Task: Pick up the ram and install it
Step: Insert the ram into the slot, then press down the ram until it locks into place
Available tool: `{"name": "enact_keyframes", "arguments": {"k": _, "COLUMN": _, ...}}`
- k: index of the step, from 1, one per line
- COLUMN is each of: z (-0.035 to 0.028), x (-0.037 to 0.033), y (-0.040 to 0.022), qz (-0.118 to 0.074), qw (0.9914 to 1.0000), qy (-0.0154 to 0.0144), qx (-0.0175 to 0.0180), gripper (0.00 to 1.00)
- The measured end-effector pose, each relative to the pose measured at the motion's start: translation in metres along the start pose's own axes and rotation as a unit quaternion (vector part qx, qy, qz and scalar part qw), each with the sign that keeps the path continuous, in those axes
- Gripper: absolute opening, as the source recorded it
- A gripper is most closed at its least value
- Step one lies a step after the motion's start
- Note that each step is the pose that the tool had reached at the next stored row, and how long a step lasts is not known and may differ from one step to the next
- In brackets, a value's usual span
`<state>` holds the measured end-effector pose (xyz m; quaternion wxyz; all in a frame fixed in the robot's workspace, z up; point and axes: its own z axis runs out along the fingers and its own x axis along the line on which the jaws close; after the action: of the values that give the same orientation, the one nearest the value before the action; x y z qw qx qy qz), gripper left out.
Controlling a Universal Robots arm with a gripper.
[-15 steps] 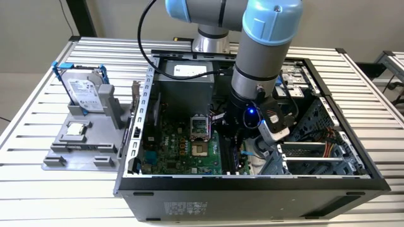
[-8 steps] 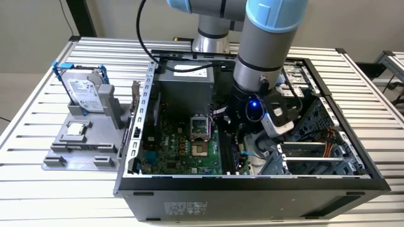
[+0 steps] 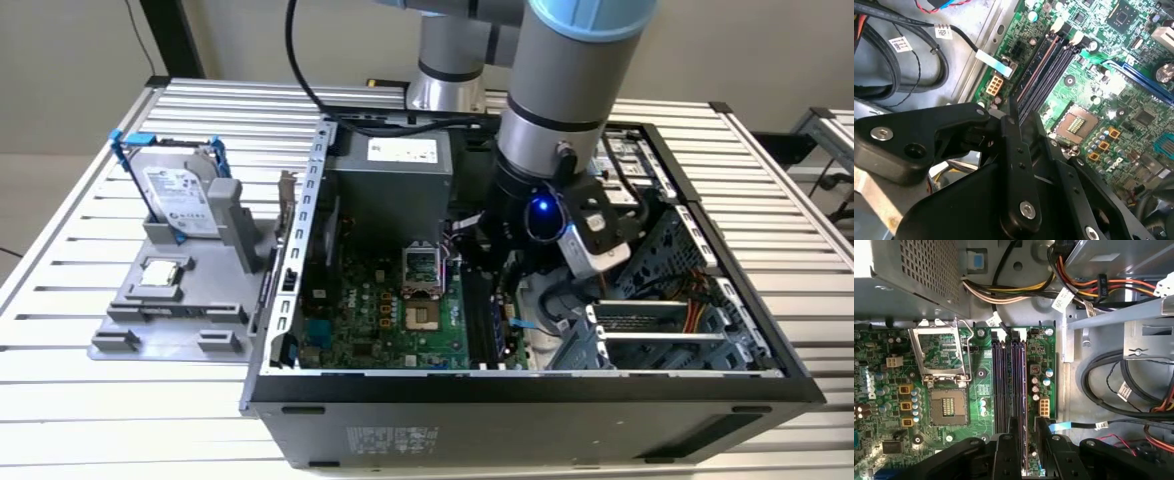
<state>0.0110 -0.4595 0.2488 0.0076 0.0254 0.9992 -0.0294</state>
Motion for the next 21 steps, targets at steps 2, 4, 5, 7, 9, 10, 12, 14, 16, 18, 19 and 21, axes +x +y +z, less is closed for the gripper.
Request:
{"name": "enact_keyframes", "arguments": {"k": 2, "z": -0.0013, "x": 0.0, "y": 0.0, "qz": 0.0, "qw": 1.0, "qy": 0.0001, "qx": 0.0, "gripper": 0.0}}
{"name": "enact_keyframes", "arguments": {"k": 4, "z": -0.0026, "x": -0.0001, "y": -0.0001, "qz": 0.0, "qw": 1.0, "qy": 0.0001, "qx": 0.0, "gripper": 0.0}}
{"name": "enact_keyframes", "arguments": {"k": 5, "z": -0.0032, "x": -0.0001, "y": -0.0002, "qz": 0.0, "qw": 1.0, "qy": 0.0002, "qx": 0.0, "gripper": 0.0}}
{"name": "enact_keyframes", "arguments": {"k": 7, "z": -0.0046, "x": -0.0001, "y": -0.0003, "qz": 0.0, "qw": 1.0, "qy": 0.0002, "qx": 0.0, "gripper": 0.0}}
{"name": "enact_keyframes", "arguments": {"k": 9, "z": -0.0059, "x": -0.0001, "y": -0.0003, "qz": 0.0, "qw": 1.0, "qy": 0.0003, "qx": 0.0, "gripper": 0.0}}
{"name": "enact_keyframes", "arguments": {"k": 10, "z": -0.0066, "x": -0.0001, "y": -0.0004, "qz": 0.0, "qw": 1.0, "qy": 0.0003, "qx": 0.0, "gripper": 0.0}}
{"name": "enact_keyframes", "arguments": {"k": 12, "z": -0.0078, "x": -0.0001, "y": -0.0004, "qz": 0.0, "qw": 1.0, "qy": 0.0004, "qx": 0.0, "gripper": 0.0}}
{"name": "enact_keyframes", "arguments": {"k": 14, "z": -0.0092, "x": -0.0002, "y": -0.0005, "qz": 0.0, "qw": 1.0, "qy": 0.0005, "qx": 0.0, "gripper": 0.0}}
{"name": "enact_keyframes", "arguments": {"k": 16, "z": -0.0105, "x": -0.0002, "y": -0.0006, "qz": 0.0, "qw": 1.0, "qy": 0.0006, "qx": 0.0, "gripper": 0.0}}
{"name": "enact_keyframes", "arguments": {"k": 18, "z": -0.0118, "x": -0.0002, "y": -0.0007, "qz": 0.0, "qw": 1.0, "qy": 0.0006, "qx": 0.0, "gripper": 0.0}}
{"name": "enact_keyframes", "arguments": {"k": 19, "z": -0.0125, "x": -0.0002, "y": -0.0007, "qz": 0.0, "qw": 1.0, "qy": 0.0007, "qx": 0.0, "gripper": 0.0}}
{"name": "enact_keyframes", "arguments": {"k": 21, "z": -0.0138, "x": -0.0002, "y": -0.0008, "qz": 0.0, "qw": 1.0, "qy": 0.0007, "qx": 0.0, "gripper": 0.0}}
